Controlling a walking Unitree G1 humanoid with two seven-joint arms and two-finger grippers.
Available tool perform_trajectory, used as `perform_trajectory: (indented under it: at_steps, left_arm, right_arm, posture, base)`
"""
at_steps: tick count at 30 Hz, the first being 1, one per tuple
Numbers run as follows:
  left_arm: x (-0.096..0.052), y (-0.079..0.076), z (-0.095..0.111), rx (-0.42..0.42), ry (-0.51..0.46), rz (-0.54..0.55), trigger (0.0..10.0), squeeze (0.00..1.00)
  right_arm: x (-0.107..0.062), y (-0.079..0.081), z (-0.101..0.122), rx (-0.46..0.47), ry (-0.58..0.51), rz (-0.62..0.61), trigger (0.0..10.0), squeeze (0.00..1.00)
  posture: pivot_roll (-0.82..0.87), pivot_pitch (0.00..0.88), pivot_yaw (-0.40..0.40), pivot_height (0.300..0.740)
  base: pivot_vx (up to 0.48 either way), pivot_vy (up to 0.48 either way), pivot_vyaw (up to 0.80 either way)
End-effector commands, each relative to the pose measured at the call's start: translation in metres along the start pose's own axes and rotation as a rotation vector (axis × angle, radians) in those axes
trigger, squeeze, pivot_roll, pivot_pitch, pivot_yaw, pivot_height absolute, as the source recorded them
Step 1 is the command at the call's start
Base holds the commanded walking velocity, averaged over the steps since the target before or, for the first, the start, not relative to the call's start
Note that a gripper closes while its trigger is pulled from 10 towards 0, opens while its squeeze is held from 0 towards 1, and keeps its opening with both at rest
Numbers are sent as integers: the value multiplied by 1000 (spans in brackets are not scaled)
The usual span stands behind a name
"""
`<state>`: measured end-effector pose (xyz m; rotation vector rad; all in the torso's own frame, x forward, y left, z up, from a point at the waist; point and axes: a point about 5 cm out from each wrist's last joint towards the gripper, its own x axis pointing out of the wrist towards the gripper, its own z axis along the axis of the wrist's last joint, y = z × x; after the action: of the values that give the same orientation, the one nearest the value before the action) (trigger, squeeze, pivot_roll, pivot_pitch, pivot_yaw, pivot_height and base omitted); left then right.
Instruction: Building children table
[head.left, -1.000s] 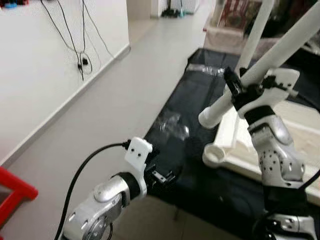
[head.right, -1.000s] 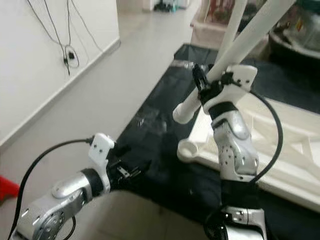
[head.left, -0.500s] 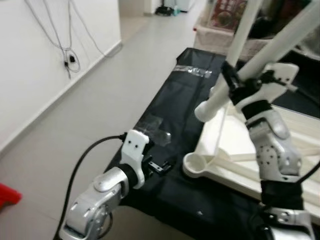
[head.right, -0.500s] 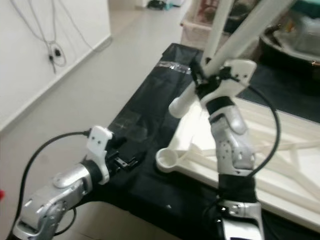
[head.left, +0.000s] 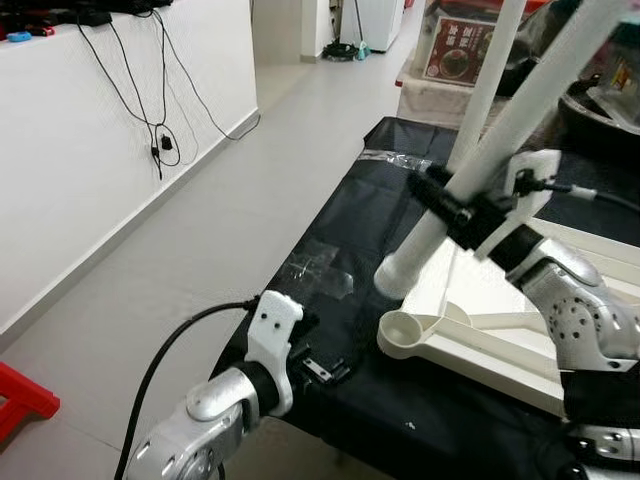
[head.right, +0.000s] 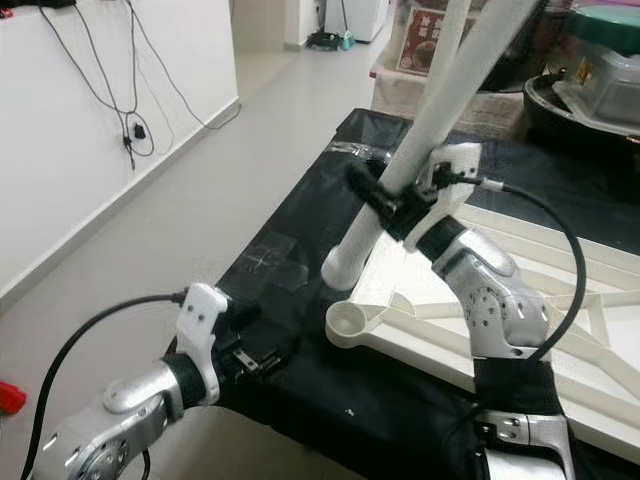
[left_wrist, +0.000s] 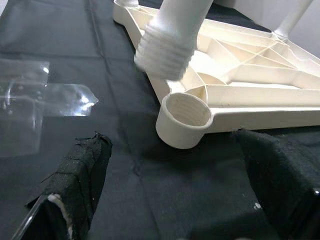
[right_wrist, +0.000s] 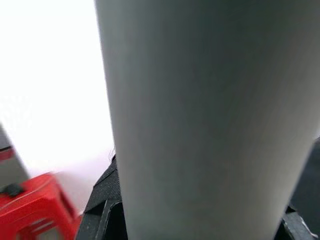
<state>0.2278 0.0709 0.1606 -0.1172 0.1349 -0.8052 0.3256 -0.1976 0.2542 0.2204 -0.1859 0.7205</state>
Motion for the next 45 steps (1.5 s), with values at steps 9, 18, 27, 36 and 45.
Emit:
perform_trajectory:
  at_steps: [9, 18, 27, 36, 45]
  left_arm:
    - [-16, -17, -5, -48, 47, -55, 10000, 0]
    - [-24, -19, -4, -53, 65, -48, 10000, 0]
    - [-27, -19, -3, -53, 79, -40, 10000, 0]
    - [-25, -19, -3, -53, 81, -37, 10000, 0]
    - [-22, -18, -4, -52, 84, -40, 10000, 0]
  right_arm:
    - [-23, -5, -12, 89, 152, 198, 10000, 0]
    - [-28, -16, -10, 92, 165, 202, 10000, 0]
    - [-30, -18, -13, 37, 207, 236, 10000, 0]
    - [-23, 4, -4, -109, 179, 335, 10000, 0]
    - [-17, 37, 5, -178, 160, 450, 10000, 0]
  posture:
    - [179, 176, -68, 740]
    - [199, 216, -60, 740]
    - [198, 226, -57, 740]
    - [195, 222, -56, 740]
    - [176, 207, -52, 740]
  base:
    - [0, 0, 0]
    - [0, 0, 0]
    - [0, 0, 0]
    - [0, 0, 0]
    - [0, 0, 0]
